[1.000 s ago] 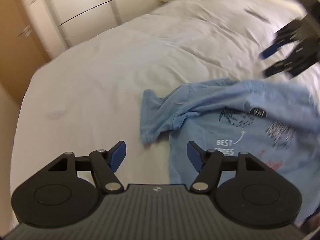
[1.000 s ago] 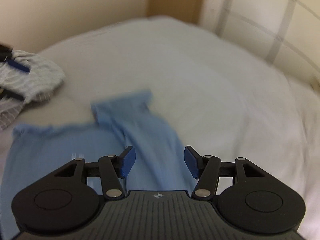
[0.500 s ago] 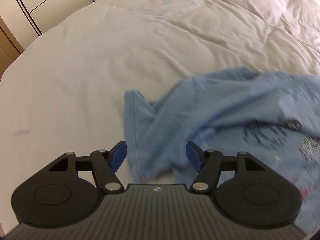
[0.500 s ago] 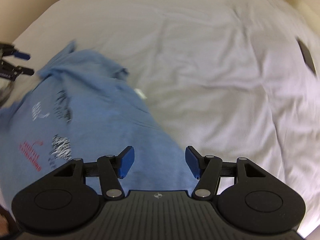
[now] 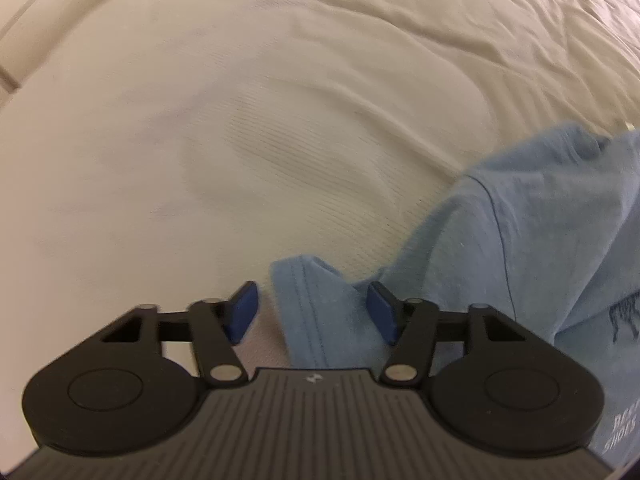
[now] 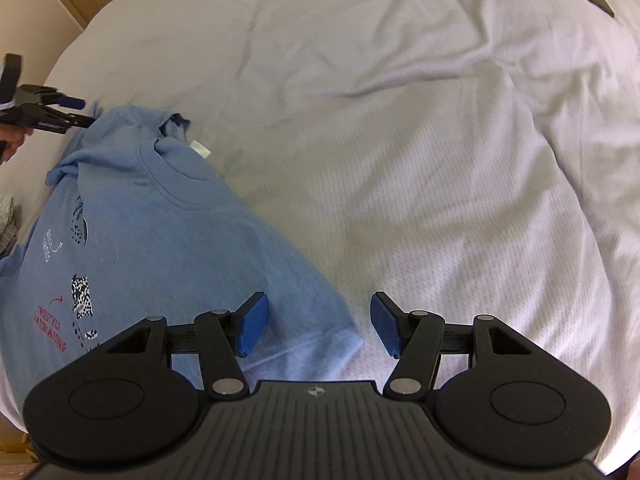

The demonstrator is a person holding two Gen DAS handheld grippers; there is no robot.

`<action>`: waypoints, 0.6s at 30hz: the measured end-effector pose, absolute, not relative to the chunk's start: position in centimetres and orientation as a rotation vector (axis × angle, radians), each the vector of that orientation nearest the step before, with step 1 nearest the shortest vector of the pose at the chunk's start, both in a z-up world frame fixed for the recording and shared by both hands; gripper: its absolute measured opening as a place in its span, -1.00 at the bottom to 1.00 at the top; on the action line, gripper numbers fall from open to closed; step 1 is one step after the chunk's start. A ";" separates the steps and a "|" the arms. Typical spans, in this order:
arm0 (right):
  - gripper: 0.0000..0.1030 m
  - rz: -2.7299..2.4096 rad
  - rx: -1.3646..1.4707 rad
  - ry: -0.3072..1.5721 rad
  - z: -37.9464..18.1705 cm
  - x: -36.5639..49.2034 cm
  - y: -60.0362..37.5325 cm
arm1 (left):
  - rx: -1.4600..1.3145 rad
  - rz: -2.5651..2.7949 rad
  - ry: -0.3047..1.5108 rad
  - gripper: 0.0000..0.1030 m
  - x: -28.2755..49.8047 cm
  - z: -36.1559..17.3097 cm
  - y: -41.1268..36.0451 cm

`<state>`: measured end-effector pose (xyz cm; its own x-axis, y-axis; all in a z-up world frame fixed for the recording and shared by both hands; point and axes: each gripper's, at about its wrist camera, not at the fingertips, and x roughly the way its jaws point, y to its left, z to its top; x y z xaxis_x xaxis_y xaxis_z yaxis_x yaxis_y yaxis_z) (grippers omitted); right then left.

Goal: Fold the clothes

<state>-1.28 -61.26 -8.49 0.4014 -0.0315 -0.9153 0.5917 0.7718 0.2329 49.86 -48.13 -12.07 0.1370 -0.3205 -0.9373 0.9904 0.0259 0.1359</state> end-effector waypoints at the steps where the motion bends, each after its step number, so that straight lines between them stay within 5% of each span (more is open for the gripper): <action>1: 0.14 -0.421 0.597 1.097 -8.5 -1.4 -61.2 | 1.024 -1.254 0.886 -0.66 49.9 -12.2 -48.2; 3: 0.14 -0.416 0.606 1.093 -8.7 -1.6 -61.1 | 1.021 -1.272 0.882 -0.93 49.7 -11.7 -48.1; 15: 0.14 -0.496 0.768 0.986 -10.5 -3.3 -62.1 | 0.903 -1.200 0.706 -0.95 50.7 -3.7 -43.1; 17: 0.03 -0.494 0.788 0.992 -10.7 -3.2 -61.9 | 0.911 -1.202 0.704 -0.95 50.3 -3.2 -42.9; 18: -0.30 -0.487 0.795 0.998 -10.6 -3.0 -61.7 | 0.914 -1.203 0.703 -0.95 50.0 -2.9 -42.8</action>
